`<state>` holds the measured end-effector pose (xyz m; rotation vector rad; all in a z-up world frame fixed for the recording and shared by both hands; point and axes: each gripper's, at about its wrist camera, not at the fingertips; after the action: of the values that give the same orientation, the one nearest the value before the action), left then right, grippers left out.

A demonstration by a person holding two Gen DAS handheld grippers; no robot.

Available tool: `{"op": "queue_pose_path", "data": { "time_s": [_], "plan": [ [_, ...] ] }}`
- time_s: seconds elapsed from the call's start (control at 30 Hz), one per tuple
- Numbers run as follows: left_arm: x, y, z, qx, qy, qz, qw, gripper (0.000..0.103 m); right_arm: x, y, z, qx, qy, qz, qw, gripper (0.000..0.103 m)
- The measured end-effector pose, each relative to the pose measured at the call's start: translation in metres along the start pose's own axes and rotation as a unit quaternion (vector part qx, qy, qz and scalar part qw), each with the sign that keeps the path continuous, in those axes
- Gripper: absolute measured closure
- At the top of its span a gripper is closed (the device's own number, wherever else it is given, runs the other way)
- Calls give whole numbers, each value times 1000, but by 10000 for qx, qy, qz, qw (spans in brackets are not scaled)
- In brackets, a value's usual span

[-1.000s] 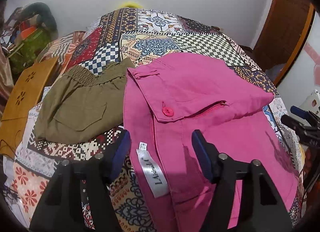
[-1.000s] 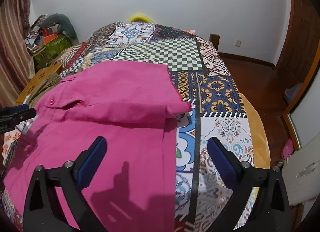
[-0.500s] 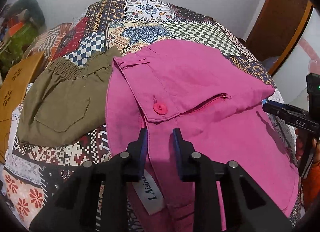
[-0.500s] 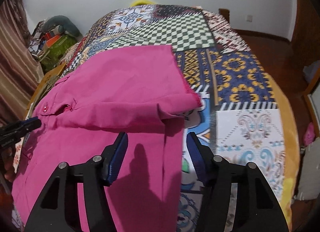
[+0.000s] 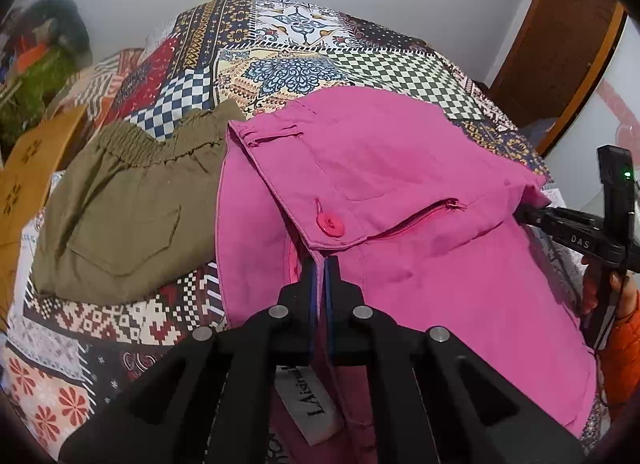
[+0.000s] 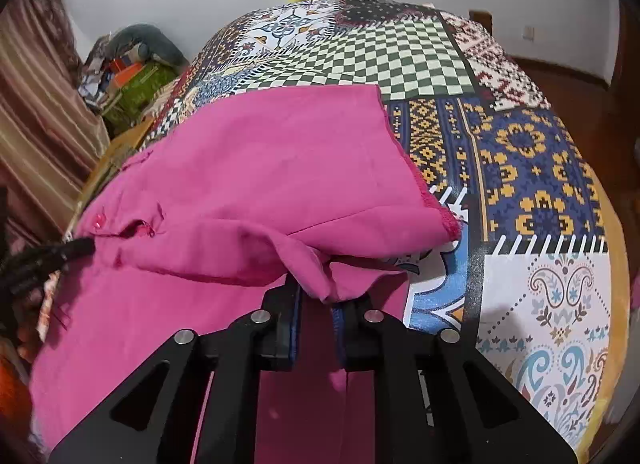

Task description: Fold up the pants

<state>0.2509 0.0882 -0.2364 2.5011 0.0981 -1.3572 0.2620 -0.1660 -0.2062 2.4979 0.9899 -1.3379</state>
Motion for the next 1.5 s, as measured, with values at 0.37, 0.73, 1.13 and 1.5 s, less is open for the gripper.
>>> {"op": "queue_pose_path", "data": {
  "time_s": [0.37,0.73,1.13,1.5],
  "plan": [
    [10,-9,-1,-175,-70,-108,9998,100,3,1,7,-263,-141,312,9991,96],
    [-24,-4,-4,-45,68,-280,9996,89,-18,-4,6,-202,-195,432,9987,93],
    [-78,4,-36,125,699,-303,9970,64,-75,-3,-15,-58,535,570,9969,67],
    [-28,2,-59,211,408,-354,9983,63,-47,14,-33,-100,389,649,9971,66]
  ]
}}
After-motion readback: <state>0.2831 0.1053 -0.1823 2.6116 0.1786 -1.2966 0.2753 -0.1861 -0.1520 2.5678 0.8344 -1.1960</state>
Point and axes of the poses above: each gripper's, at about its wrist camera, not at the fingertips, and x roughly the way its jaws point, y to its right, z to its underside, and after that the axes turned 11 degrees about -x, right-handed
